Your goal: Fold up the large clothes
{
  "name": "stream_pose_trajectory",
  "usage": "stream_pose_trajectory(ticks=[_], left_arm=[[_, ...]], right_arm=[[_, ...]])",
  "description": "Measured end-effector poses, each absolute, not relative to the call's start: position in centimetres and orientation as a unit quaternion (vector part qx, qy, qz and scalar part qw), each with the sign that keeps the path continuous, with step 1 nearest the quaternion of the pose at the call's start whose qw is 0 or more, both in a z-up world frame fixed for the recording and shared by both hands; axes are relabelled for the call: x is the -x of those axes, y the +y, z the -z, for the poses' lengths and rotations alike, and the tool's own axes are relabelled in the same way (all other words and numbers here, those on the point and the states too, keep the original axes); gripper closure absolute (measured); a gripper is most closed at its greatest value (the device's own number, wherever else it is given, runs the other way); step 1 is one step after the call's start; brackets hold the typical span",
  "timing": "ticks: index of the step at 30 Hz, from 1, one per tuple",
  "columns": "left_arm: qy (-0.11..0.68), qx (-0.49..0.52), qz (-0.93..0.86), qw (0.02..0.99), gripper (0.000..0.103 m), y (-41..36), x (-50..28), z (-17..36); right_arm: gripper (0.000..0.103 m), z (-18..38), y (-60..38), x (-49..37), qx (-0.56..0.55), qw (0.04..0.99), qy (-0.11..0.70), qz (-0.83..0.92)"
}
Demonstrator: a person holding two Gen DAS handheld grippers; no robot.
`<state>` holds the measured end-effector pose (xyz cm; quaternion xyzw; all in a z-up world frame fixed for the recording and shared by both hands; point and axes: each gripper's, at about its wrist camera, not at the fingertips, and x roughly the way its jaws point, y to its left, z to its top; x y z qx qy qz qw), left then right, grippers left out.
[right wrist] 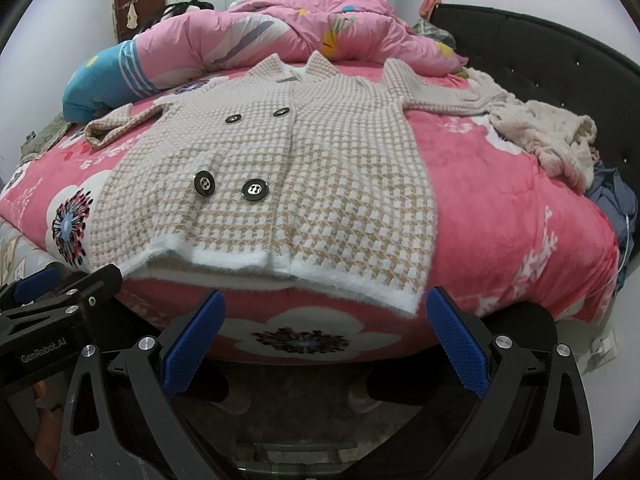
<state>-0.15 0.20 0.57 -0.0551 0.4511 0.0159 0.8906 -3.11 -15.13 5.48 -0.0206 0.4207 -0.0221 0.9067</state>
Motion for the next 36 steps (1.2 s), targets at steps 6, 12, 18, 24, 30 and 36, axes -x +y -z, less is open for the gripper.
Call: stream_pose_trajectory(ticks=[6,12,18,24,30,36], left_arm=[[0.451,0.056,-0.016,0.891,0.005,0.20,0.16,-0.60],[0.448,0.053,-0.018,0.892,0.005,0.29,0.17,-0.81],[0.446,0.052,-0.019,0.893,0.005,0.35,0.22,-1.03],[0.445,0.052,-0.020,0.894,0.005,0.55,0.29,-1.11],[0.445,0.051,-0.020,0.894,0.005,0.60,0.30,-1.13],[0.445,0.051,-0.020,0.894,0.005,0.66,0.29,-1.16]], right_arm=[[0.007,-5.39,-15.25,3.13,0.020,0.907,0.420,0.021],[0.007,-5.36,-15.22,3.15,0.020,0.908,0.419,0.023],[0.007,-5.42,-15.28,3.19,0.019,0.908,0.418,0.022],[0.007,-5.64,-15.48,3.14,0.018,0.909,0.417,0.023],[0.007,-5.60,-15.51,3.14,0.018,0.909,0.417,0.022],[0.007,-5.50,-15.53,3.17,0.019,0.909,0.416,0.022]])
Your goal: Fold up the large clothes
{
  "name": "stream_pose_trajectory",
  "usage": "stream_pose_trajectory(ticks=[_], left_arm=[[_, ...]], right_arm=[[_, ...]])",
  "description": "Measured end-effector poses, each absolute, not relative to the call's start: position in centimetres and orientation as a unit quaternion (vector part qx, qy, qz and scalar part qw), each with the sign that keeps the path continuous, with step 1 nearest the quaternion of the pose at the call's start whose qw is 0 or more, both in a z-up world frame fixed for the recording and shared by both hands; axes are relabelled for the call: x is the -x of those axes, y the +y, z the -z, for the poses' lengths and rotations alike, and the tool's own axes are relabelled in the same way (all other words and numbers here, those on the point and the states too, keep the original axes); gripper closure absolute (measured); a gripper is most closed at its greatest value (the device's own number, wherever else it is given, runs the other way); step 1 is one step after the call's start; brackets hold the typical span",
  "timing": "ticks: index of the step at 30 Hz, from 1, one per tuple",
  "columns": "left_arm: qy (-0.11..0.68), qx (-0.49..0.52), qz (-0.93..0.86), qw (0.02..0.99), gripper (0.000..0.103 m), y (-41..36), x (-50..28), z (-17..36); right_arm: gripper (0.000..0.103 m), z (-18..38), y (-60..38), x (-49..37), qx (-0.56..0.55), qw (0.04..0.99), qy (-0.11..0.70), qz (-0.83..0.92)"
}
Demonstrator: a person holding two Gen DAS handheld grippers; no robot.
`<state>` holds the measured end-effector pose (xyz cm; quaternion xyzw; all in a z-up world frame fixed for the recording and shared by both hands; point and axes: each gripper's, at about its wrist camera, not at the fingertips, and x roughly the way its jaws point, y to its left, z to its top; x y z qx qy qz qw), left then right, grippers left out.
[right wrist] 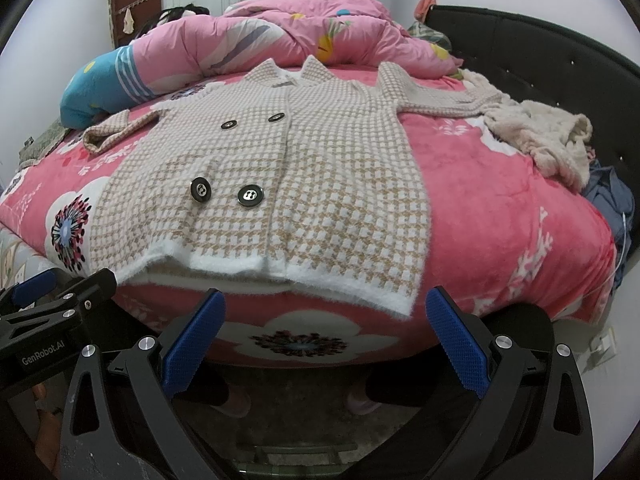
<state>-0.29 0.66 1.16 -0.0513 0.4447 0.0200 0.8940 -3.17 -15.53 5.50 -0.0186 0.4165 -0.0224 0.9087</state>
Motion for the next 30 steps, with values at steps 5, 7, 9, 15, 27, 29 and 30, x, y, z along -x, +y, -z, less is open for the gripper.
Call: stream_pose_trajectory(ticks=[5,7,9,15,27,29,30], left_arm=[[0.445,0.051,-0.020,0.894,0.005,0.6,0.3,-1.1],[0.445,0.051,-0.020,0.894,0.005,0.6,0.3,-1.1],[0.445,0.051,-0.020,0.894,0.005,0.6,0.3,-1.1],[0.445,0.051,-0.020,0.894,0.005,0.6,0.3,-1.1],[0.460,0.048,-0.031,0.886,0.005,1.1,-1.5,0.7],[0.461,0.047,-0.033,0.885,0.005,1.3,-2.0,1.0],[0.460,0.047,-0.035,0.886,0.005,1.6,-2.4,1.0]], right_arm=[[0.007,-5.5,-15.5,3.2,0.018,0.909,0.416,0.022],[0.007,-5.5,-15.6,3.2,0.018,0.909,0.416,0.022],[0.007,-5.5,-15.6,3.2,0.018,0.909,0.416,0.022],[0.007,-5.5,-15.6,3.2,0.018,0.909,0.416,0.022],[0.007,-4.6,-16.7,1.9,0.012,0.902,0.430,0.032],[0.007,-4.1,-17.2,1.1,0.012,0.900,0.433,0.038],[0.007,-4.0,-17.5,0.7,0.013,0.900,0.433,0.040]])
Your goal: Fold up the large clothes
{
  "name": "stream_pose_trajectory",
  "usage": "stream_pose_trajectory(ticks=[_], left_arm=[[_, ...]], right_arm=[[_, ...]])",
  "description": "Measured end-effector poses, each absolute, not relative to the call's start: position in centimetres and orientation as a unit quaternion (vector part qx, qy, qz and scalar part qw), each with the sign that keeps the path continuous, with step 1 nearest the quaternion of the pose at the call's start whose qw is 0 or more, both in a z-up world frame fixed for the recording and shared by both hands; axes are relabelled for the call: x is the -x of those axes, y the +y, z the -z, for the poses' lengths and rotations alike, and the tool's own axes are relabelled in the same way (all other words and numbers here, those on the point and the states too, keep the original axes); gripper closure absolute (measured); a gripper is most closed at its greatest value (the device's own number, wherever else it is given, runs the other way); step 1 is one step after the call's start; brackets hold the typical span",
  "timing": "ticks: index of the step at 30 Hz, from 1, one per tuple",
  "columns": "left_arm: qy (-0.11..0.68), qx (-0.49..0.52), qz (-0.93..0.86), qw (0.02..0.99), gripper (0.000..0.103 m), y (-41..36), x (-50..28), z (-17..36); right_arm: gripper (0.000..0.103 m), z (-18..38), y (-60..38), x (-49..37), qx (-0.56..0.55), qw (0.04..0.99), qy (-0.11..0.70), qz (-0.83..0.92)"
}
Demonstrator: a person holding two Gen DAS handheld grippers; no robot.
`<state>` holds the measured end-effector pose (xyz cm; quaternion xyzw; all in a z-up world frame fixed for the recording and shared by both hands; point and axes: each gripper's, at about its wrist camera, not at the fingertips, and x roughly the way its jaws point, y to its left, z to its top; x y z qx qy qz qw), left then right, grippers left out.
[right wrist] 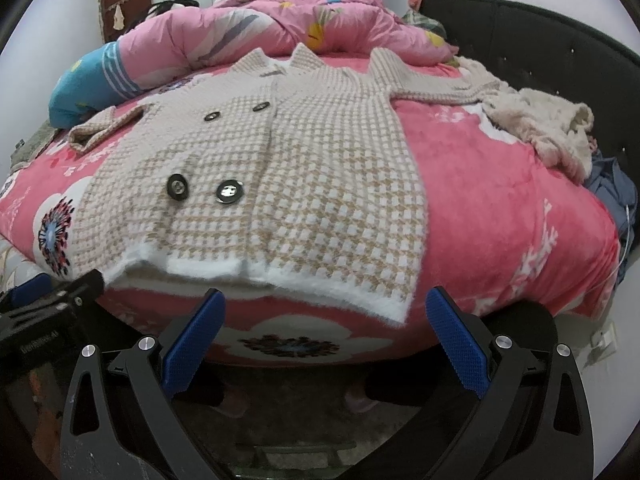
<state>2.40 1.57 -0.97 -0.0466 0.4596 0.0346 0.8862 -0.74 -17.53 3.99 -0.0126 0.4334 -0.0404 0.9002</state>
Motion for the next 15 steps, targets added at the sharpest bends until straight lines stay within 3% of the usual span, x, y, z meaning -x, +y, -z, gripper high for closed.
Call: stream_pose_trajectory(ticks=[7,15], left_arm=[[0.427,0.035,-0.075,0.900,0.005,5.1,-6.9,-0.1],[0.459,0.027,-0.107,0.882,0.005,9.2,-14.6,2.5]], right_arm=[[0.007,-4.5,-21.3,-4.1,0.008,0.908,0.415,0.057],[0.007,-2.4,-24.5,-12.9,-0.013,0.896,0.444,0.015]])
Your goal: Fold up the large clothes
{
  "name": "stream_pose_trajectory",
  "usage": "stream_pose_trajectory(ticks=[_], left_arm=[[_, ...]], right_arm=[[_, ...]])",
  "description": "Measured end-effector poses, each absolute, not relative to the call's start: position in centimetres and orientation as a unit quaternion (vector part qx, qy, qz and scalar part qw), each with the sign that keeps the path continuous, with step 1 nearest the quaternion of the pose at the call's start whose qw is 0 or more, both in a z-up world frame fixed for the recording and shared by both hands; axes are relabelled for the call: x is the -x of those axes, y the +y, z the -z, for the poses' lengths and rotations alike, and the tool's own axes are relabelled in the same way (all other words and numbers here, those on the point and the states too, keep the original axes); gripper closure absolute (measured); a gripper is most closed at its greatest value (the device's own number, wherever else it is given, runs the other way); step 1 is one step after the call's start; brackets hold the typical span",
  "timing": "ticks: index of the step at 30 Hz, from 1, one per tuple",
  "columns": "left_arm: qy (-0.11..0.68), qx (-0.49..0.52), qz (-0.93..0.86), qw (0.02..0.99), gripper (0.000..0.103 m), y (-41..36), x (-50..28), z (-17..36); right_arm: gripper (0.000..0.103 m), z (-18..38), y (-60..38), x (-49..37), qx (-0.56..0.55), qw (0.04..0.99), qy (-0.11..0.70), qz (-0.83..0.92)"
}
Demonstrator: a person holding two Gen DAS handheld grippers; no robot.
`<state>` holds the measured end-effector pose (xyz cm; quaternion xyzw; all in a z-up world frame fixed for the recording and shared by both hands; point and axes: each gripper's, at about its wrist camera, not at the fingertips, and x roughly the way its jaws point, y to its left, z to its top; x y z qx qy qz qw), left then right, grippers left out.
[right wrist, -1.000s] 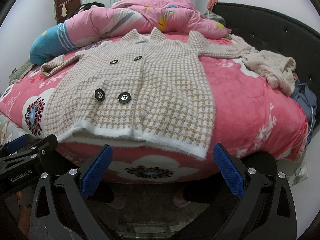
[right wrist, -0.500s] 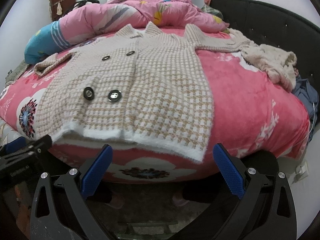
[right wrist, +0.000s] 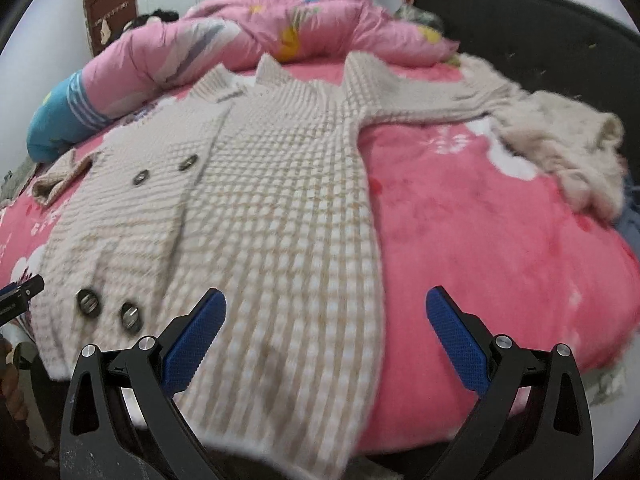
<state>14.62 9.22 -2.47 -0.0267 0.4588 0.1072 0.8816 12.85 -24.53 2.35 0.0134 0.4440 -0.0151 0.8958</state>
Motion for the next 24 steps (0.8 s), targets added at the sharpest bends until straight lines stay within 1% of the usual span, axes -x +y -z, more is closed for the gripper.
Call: stream_pose_trajectory(ticks=[2,4,7,14,18,21,24], left_arm=[[0.477,0.030,-0.098,0.873,0.005,9.7,-15.8,3.6],[0.488,0.057,-0.083,0.867,0.005,10.4,-16.4,4.6],[0.481,0.065,-0.078,0.871,0.005,10.8,-16.2,4.8],[0.465,0.057,-0.078,0.880,0.004,10.6,-15.5,5.1],[0.458,0.064,-0.068,0.884,0.005,11.0,-14.8,4.2],[0.418,0.070,-0.072,0.903,0.005,12.4,-14.4,1.8],[0.379,0.077,-0.096,0.917,0.005,14.9,-15.3,-1.1]], right_arm=[[0.007,-0.6,-24.9,-14.6,-0.006,0.884,0.467,0.015],[0.007,1.3,-25.2,-15.7,-0.005,0.869,0.496,0.002],[0.006,1.6,-25.9,-15.2,-0.025,0.876,0.482,-0.016],[0.006,2.0,-26.6,-13.8,-0.028,0.884,0.464,-0.052],[0.007,0.8,-27.2,-14.5,-0.035,0.875,0.479,-0.068],[0.007,-1.9,-26.7,-15.4,-0.024,0.882,0.463,-0.087],[0.007,-6.1,-24.1,-17.5,0.015,0.897,0.424,-0.125]])
